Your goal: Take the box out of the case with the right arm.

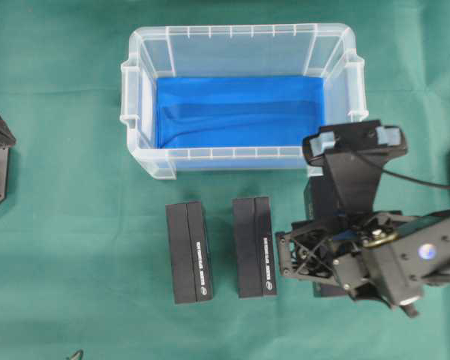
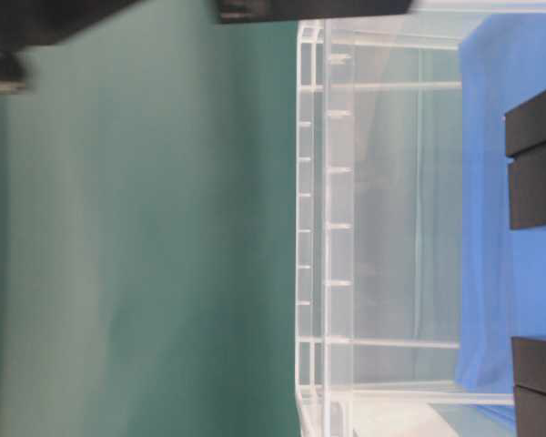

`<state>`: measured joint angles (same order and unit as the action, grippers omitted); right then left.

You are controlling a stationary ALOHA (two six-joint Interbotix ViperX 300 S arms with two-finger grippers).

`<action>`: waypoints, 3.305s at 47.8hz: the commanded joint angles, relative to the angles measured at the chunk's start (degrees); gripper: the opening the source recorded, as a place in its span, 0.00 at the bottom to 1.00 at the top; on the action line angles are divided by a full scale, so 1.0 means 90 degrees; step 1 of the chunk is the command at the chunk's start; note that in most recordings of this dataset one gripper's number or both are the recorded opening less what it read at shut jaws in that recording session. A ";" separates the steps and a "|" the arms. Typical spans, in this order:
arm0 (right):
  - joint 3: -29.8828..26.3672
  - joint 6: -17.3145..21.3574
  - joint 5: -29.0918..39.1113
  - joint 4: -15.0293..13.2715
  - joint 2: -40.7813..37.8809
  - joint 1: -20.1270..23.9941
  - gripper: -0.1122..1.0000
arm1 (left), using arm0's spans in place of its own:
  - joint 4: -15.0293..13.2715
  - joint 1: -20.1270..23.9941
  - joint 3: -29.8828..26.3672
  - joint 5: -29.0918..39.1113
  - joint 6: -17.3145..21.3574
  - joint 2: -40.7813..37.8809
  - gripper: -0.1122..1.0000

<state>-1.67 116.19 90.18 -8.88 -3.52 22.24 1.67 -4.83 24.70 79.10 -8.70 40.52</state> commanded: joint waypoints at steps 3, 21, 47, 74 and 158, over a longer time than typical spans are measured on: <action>0.0527 0.0176 -0.0596 0.0010 0.0107 0.0020 0.68 | 0.0020 0.0020 -0.0137 -0.0049 0.0010 0.0000 0.10; 0.2158 0.0771 -0.2627 0.0010 0.0107 0.0020 0.68 | 0.0020 0.0020 -0.0127 -0.0049 0.0010 0.0000 0.10; 0.2344 0.0869 -0.3018 0.0010 0.0117 -0.0020 0.68 | 0.0020 0.0020 -0.0127 -0.0039 0.0020 0.0000 0.10; 0.2197 0.0811 -0.2773 -0.0010 0.0107 -0.0020 0.88 | 0.0020 0.0020 -0.0127 -0.0039 0.0029 0.0000 0.10; 0.0205 -0.0205 0.0068 -0.0410 0.0791 -0.0195 0.91 | 0.0020 0.0020 -0.0146 -0.0049 0.0010 0.0000 0.10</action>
<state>-0.09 114.26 90.70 -12.74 0.88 20.57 1.76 -4.83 24.70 79.01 -8.53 40.52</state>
